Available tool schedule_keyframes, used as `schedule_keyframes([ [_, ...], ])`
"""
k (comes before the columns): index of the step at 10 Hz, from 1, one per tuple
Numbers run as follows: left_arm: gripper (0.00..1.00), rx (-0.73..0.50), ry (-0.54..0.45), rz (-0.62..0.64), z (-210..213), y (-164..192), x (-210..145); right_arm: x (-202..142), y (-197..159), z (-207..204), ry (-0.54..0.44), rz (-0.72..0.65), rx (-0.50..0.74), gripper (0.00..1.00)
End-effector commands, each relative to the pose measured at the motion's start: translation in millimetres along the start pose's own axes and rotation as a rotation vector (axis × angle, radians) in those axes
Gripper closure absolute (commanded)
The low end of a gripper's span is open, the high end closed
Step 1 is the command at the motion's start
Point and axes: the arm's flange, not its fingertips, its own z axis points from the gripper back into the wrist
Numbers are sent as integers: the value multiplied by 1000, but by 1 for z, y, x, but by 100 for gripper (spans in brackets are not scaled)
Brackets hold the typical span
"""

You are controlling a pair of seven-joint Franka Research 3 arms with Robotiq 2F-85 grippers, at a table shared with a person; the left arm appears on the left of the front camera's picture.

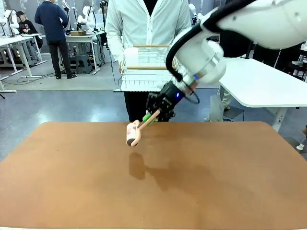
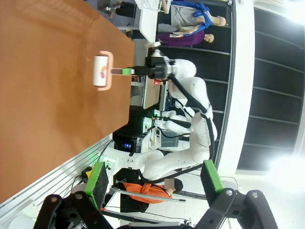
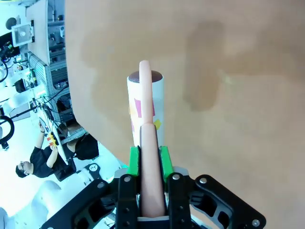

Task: Clean the table.
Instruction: Clean the table with the Lint Roller when the human lifts the Dish drying rack.

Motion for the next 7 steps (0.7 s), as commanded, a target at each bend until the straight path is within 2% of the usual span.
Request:
schedule_keyframes([
  [1,0,-4,-5,-2,2,-1,-3,1,16,35,-21,-9,-57,79],
  [2,0,-4,-5,-2,2,-1,-3,-1,14,37,11,-18,-66,79],
  [5,0,-4,-5,-2,2,-1,-3,-10,21,72,-39,-20,-204,79],
  [6,0,-4,-5,-2,2,-1,-3,-15,16,88,-25,-33,-365,79],
  [7,0,-4,-5,-2,2,-1,-3,-23,11,111,-79,-34,-511,79],
])
